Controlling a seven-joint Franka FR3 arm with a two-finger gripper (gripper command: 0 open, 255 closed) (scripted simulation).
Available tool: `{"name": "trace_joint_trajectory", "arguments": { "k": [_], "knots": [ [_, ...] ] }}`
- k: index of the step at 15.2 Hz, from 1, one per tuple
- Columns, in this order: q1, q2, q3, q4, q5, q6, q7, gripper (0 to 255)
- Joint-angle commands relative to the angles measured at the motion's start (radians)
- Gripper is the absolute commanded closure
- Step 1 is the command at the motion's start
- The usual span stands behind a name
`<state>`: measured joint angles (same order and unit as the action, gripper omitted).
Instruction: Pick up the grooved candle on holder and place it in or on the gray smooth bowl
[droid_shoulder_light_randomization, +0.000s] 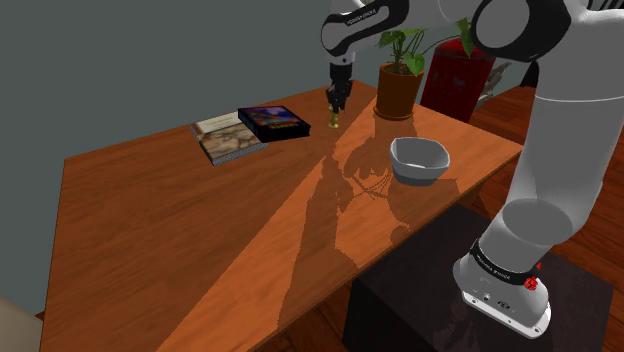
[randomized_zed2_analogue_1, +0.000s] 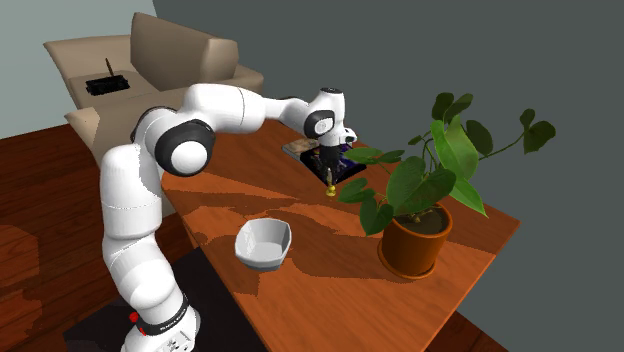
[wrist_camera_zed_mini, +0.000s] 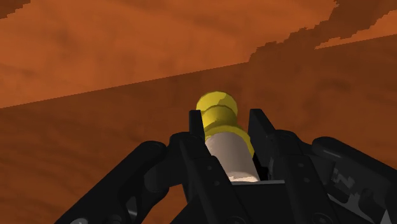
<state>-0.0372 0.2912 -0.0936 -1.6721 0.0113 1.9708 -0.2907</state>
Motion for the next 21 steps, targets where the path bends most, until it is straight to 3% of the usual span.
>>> {"name": "trace_joint_trajectory", "arguments": {
  "k": [1, 21],
  "knots": [
    [0.000, -0.007, -0.001, 0.017, -0.001, -0.024, -0.001, 255],
    [-0.003, -0.015, -0.002, 0.275, -0.002, -0.291, -0.002, 255]
  ]
}}
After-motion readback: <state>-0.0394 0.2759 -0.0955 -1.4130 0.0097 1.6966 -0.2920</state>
